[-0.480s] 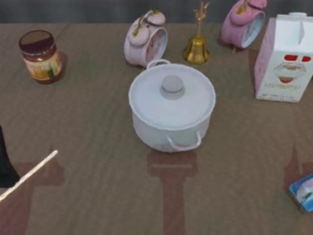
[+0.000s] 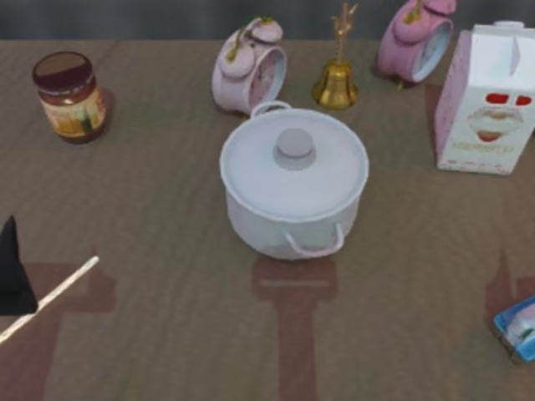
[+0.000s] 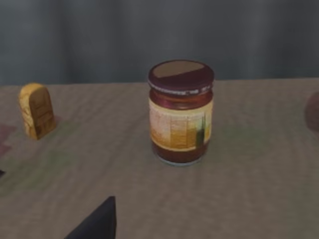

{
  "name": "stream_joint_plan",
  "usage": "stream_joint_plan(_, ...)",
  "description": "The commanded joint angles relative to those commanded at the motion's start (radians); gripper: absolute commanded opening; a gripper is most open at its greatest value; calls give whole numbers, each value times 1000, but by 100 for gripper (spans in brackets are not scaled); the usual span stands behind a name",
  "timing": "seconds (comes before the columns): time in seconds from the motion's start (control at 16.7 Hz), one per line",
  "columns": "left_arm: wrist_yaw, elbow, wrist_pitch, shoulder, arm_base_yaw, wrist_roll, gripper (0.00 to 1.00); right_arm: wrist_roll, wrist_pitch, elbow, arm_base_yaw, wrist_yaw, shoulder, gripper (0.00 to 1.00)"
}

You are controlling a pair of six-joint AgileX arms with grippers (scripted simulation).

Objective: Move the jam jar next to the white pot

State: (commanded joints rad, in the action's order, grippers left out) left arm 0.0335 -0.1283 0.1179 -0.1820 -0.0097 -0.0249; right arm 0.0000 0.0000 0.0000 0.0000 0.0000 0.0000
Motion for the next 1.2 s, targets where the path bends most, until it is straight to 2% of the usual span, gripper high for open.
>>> stream_joint_plan(0.42,67,-438,300,-522,-17,-81,100,0,0,0,0,0,0,100)
stream_joint_plan(0.84,112,-1091,620,-1199,-16,-193,100,0,0,0,0,0,0,100)
stream_joint_plan(1.2,124,-1672,854,-1762,-1,-289,100,0,0,0,0,0,0,100)
